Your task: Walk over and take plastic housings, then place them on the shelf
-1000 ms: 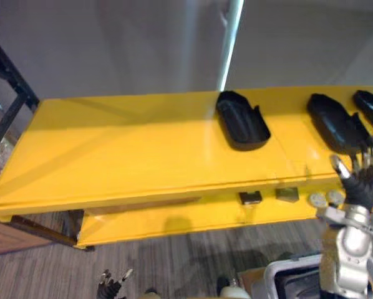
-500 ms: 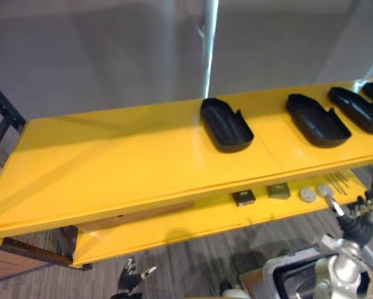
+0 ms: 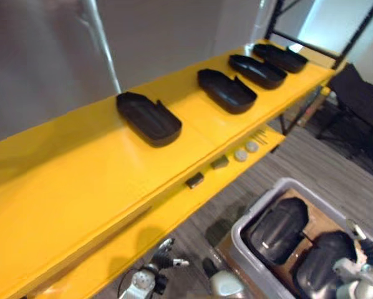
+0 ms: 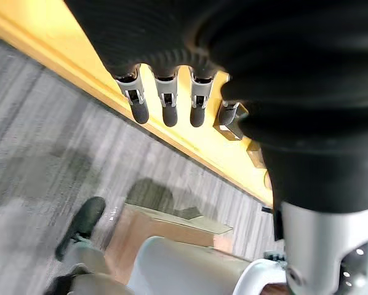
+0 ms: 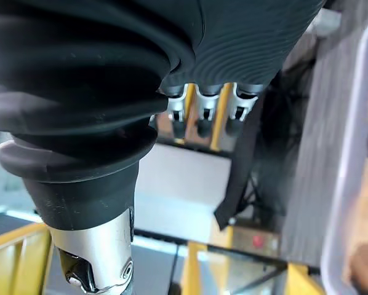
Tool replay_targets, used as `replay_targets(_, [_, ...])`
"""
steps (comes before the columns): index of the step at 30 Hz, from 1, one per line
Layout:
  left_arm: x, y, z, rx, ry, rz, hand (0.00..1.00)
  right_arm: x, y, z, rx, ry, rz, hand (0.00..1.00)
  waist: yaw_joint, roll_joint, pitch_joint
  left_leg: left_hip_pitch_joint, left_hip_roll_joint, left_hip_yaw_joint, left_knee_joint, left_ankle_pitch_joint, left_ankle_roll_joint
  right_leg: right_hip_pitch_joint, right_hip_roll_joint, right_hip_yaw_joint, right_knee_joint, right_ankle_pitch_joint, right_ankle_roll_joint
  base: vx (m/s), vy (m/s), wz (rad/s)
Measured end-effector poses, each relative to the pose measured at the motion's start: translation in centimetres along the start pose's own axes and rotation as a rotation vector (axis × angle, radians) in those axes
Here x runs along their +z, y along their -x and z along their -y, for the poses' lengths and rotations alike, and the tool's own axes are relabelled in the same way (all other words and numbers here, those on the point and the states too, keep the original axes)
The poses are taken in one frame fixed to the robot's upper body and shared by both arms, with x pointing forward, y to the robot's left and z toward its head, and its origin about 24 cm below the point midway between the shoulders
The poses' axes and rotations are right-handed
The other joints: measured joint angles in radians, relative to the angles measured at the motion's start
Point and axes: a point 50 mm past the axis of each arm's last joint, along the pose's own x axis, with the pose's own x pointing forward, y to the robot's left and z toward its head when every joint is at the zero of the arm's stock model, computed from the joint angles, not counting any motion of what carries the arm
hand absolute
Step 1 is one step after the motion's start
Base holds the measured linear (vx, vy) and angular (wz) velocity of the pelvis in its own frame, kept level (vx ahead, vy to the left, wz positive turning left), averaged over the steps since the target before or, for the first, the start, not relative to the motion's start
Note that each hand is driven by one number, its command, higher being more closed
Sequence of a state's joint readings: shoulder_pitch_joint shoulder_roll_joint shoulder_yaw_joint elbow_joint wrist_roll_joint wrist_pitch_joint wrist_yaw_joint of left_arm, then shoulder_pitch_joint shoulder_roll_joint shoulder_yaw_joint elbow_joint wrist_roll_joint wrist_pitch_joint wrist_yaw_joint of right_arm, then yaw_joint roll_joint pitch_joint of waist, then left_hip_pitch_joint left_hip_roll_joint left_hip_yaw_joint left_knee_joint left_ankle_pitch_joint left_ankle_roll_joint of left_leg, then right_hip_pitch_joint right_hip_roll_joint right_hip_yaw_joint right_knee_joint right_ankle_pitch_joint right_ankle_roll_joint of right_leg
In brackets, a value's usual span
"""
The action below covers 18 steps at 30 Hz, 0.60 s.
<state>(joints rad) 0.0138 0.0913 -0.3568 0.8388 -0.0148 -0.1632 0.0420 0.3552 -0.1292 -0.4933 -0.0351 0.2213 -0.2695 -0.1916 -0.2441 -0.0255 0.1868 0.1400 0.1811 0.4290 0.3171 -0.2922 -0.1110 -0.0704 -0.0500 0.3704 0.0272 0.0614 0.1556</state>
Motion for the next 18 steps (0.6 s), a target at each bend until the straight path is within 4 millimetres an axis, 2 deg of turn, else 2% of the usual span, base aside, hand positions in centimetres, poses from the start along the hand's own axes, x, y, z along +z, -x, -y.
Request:
replay_targets(2, [0.2,0.0,-0.1,0.034,0.06,0.005,0.0,0.4,-0.5,-1.2,0.073,-0.007,0.022,0.0,0.013,0.008,0.014,-0.041,-0.009,-0.124,0.059,-0.033,0.011,-0.021,0.009,0.022,0.002,0.0,-0.002,-0.08,0.047,-0.46])
replay_targets(4, [0.6,0.0,-0.8,0.089,0.131,0.025,0.0,2.3,-2.3,-4.2,0.179,-0.049,0.115,0.0,0.041,0.029,0.039,-0.108,-0.028,-0.263,0.128,-0.083,0.017,-0.074,0.019,0.044,0.008,0.013,-0.012,-0.2,0.127,-0.61])
replay_targets(6, [1.9,-0.4,-2.4,0.151,0.152,0.071,0.0,6.2,-5.1,-7.8,0.262,-0.116,0.276,0.0,0.083,0.041,0.101,-0.162,-0.046,-0.329,0.157,-0.164,0.014,-0.135,0.016,0.032,0.007,0.046,-0.03,-0.29,0.147,-0.49])
replay_targets(9, [1.8,-0.4,-4.4,0.219,0.179,0.068,0.0,9.9,-6.4,-11.4,0.32,-0.188,0.398,0.0,0.122,0.006,0.183,-0.246,-0.074,-0.34,0.236,-0.175,0.033,-0.18,-0.016,0.02,0.014,0.066,-0.041,-0.27,0.076,0.05])
replay_targets(10, [1.7,-0.3,-4.8,0.232,0.189,0.064,0.0,10.2,-6.5,-11.9,0.328,-0.194,0.407,0.0,0.127,0.005,0.19,-0.26,-0.075,-0.345,0.254,-0.178,0.033,-0.191,-0.018,0.01,0.018,0.072,-0.041,-0.14,0.043,0.23])
replay_targets(13, [0.1,0.6,-5.8,0.3,0.227,0.027,0.0,10.9,-6.4,-13.4,0.367,-0.21,0.421,0.0,0.162,0.007,0.228,-0.319,-0.076,-0.387,0.31,-0.187,0.028,-0.211,-0.021,-0.019,0.028,0.107,-0.001,-0.03,0.011,0.28])
replay_targets(15, [-0.4,1.0,-6.4,0.349,0.284,0.027,0.0,10.5,-6.3,-14.1,0.392,-0.188,0.411,0.0,0.181,0.01,0.237,-0.32,-0.075,-0.395,0.309,-0.187,0.028,-0.209,-0.021,-0.033,0.03,0.107,0.0,0.01,-0.024,0.15])
replay_targets(18, [-0.7,1.5,-7.2,0.394,0.314,0.053,0.0,10.4,-6.4,-14.9,0.408,-0.157,0.411,0.0,0.188,0.01,0.238,-0.319,-0.075,-0.402,0.308,-0.188,0.029,-0.208,-0.022,-0.046,0.037,0.106,0.0,0.01,-0.02,0.06])
